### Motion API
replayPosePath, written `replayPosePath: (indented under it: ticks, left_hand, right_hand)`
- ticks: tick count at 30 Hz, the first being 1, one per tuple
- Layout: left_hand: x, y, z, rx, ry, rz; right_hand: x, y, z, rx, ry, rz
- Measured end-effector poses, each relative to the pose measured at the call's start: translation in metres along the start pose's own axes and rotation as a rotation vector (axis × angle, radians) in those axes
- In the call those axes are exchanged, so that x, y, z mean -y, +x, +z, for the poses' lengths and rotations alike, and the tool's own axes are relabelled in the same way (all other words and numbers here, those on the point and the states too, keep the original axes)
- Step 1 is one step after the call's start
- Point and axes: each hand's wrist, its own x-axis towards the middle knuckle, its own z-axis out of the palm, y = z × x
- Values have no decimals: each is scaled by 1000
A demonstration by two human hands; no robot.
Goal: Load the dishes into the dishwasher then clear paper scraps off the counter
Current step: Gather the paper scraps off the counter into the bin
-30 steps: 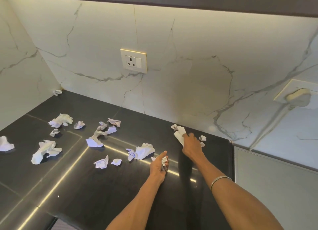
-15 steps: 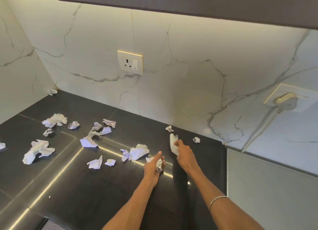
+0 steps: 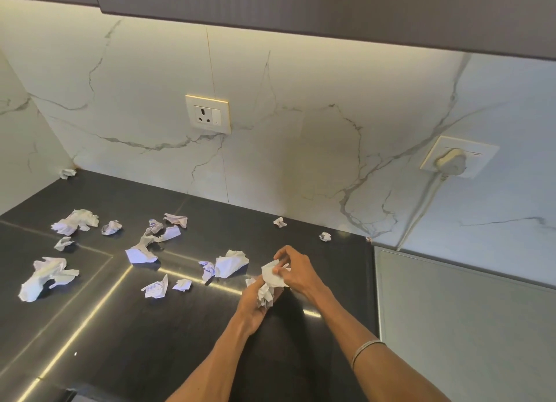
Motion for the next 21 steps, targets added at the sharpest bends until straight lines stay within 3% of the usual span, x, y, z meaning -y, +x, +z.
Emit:
replayPosePath:
  ticks: [11,17,21]
  left_hand:
    - [-4,-9,-10,26,-214,-46]
    - [-5,7,6,4,9,-59]
    - [-8,19,19,-67,8,-67]
  right_hand:
    - [-12,5,32,-78,-56,42]
    - [-23,7,27,-164,3,11]
    - [-33,15,10,-250,50,11]
